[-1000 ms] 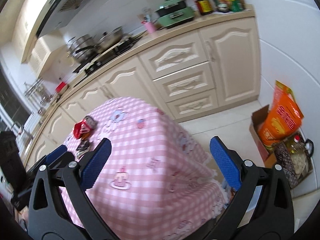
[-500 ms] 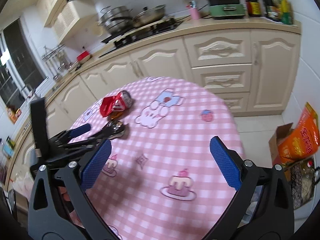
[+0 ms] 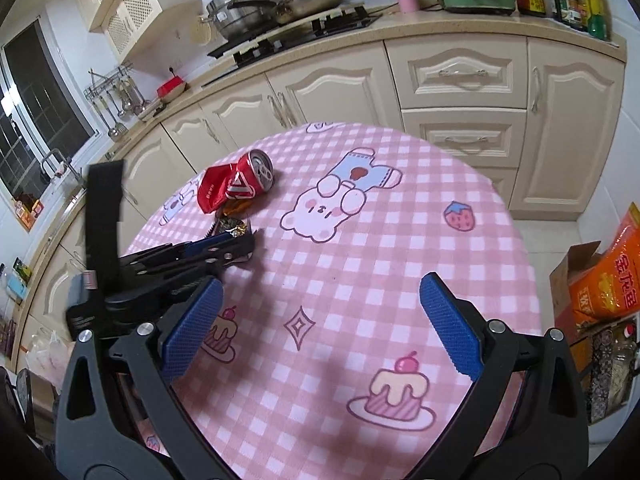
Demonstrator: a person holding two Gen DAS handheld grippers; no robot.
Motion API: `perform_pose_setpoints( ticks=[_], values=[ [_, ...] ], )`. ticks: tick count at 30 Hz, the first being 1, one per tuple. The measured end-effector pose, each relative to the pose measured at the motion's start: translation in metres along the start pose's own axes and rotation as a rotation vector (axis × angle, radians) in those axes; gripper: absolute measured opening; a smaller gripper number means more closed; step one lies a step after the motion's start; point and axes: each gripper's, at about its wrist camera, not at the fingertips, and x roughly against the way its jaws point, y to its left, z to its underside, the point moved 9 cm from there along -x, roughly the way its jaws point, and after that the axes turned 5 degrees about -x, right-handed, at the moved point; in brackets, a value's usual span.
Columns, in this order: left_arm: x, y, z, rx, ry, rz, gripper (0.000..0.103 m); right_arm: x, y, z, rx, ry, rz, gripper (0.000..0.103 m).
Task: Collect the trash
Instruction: 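Move both tools back toward the red can and wrappers on the table, then grasp the black snack wrapper with left tool while right tool grasps the pale green wrapper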
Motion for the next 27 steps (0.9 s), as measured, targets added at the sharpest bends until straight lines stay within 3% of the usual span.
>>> perform_pose_setpoints(
  ticks=[7,18,21,22,23,27],
  values=[
    [0.024,0.022,0.011,0.043,-0.052,0.028,0.009,-0.028,0.023,0.007,0.059,0.060,0.000,0.097],
    [0.050,0.073,0.039,0.109,-0.087,-0.024,0.009,-0.092,0.070,0.012,0.212,0.163,0.023,0.097],
    [0.049,0.087,0.046,0.117,-0.072,-0.055,0.022,-0.105,0.082,0.015,0.256,0.188,0.018,0.097],
    [0.049,0.091,0.047,0.125,-0.064,-0.058,0.040,-0.109,0.088,0.016,0.279,0.188,0.018,0.097],
    [0.050,0.095,0.047,0.131,-0.067,-0.061,0.048,-0.112,0.090,0.015,0.289,0.185,0.018,0.097],
    [0.048,0.113,0.043,0.140,-0.064,-0.100,0.054,-0.123,0.098,0.013,0.324,0.186,0.026,0.097]
  ],
)
